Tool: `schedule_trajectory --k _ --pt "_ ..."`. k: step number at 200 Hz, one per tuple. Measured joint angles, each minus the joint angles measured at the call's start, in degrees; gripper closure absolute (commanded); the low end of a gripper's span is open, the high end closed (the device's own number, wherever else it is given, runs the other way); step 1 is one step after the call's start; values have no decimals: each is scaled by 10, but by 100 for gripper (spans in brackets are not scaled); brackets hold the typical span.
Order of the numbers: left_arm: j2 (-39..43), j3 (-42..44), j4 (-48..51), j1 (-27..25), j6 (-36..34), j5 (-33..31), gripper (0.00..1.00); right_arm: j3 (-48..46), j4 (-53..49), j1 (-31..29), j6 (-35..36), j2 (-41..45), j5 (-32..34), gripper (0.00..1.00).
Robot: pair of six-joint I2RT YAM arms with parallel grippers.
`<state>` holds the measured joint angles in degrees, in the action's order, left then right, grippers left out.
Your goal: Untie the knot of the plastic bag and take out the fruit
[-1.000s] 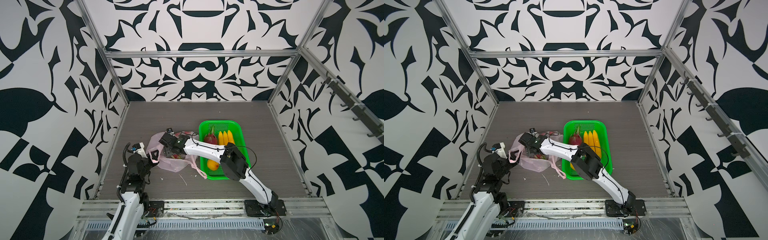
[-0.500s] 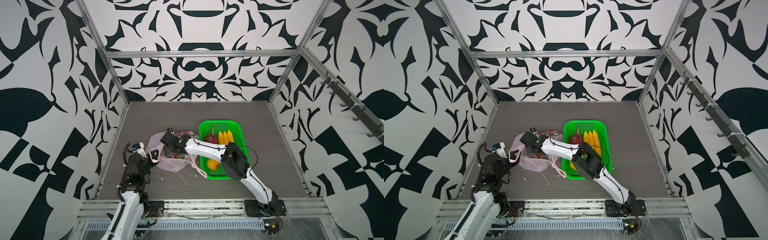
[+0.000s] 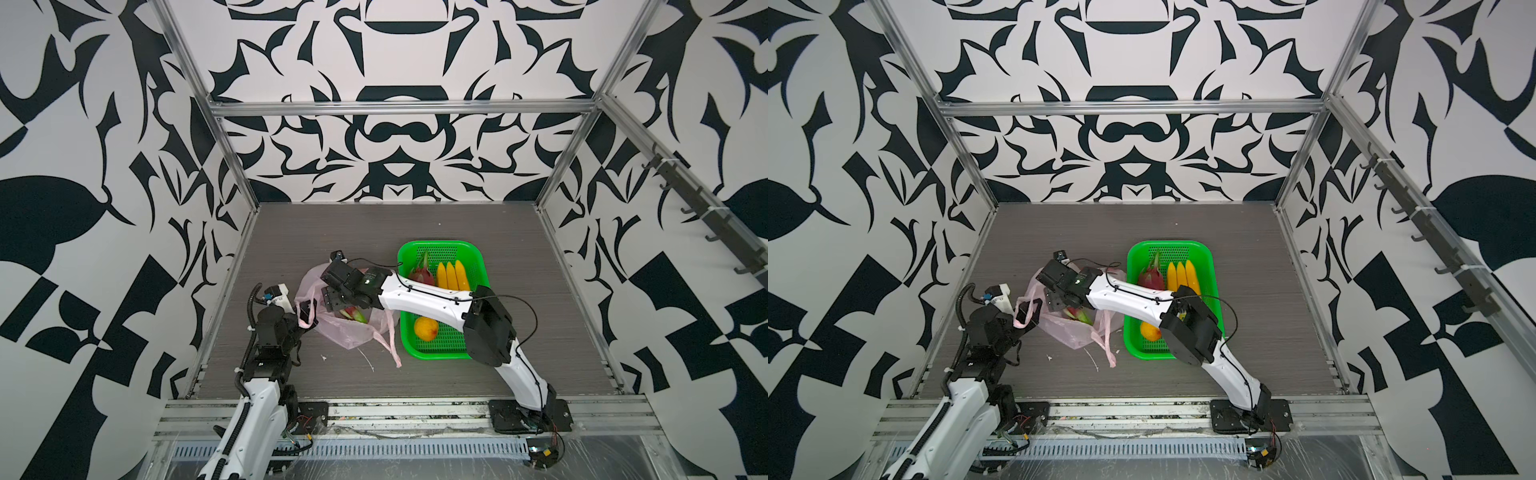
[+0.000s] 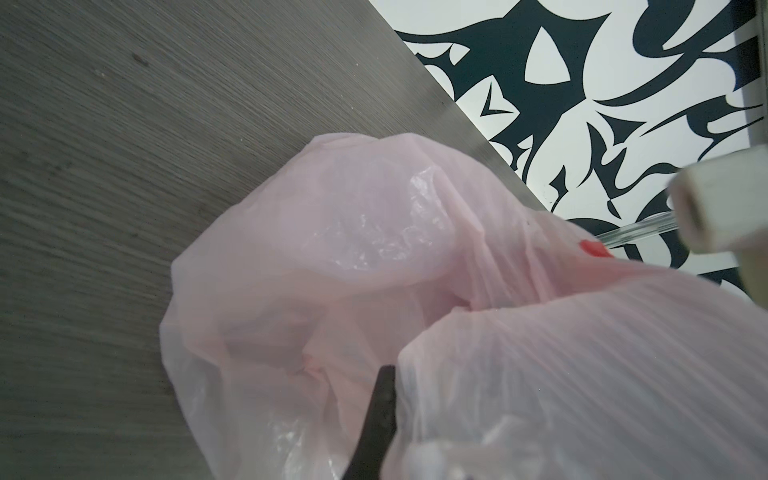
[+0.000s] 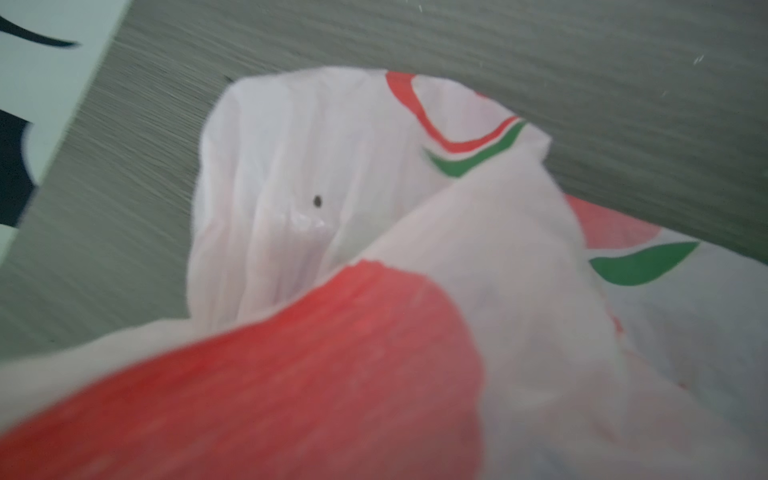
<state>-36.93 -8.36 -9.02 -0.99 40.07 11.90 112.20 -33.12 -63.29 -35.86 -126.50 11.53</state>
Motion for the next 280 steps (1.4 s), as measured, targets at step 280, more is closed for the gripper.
schedule_trajectory --k 280 --pt "-99 -96 -62 0 -26 -31 100 -85 52 -31 72 125 -9 89"
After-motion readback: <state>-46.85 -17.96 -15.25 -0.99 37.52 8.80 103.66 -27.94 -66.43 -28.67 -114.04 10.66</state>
